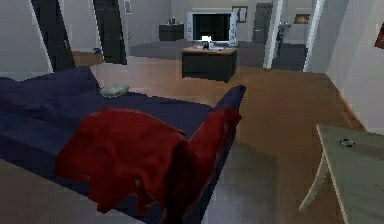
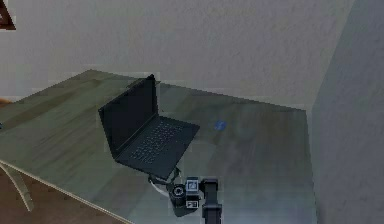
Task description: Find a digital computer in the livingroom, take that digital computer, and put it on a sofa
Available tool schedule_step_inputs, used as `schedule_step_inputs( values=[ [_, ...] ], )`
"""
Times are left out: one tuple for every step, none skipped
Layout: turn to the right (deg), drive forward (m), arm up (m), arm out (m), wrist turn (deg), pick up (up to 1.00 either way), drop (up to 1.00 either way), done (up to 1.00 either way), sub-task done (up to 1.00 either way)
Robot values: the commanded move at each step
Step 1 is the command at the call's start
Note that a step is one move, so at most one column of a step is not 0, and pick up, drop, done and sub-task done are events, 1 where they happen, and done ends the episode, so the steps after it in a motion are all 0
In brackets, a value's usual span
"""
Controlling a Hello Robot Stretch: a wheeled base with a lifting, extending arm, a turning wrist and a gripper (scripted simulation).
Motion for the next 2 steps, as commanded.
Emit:
schedule_step_inputs(
  values=[
    [0.0,0.0,0.1,0.0,0.0,0.0,0.0,0.0,0.0],
    [0.0,0.0,0.22,0.0,0.0,0.0,0.0,0.0,0.0]
  ],
)
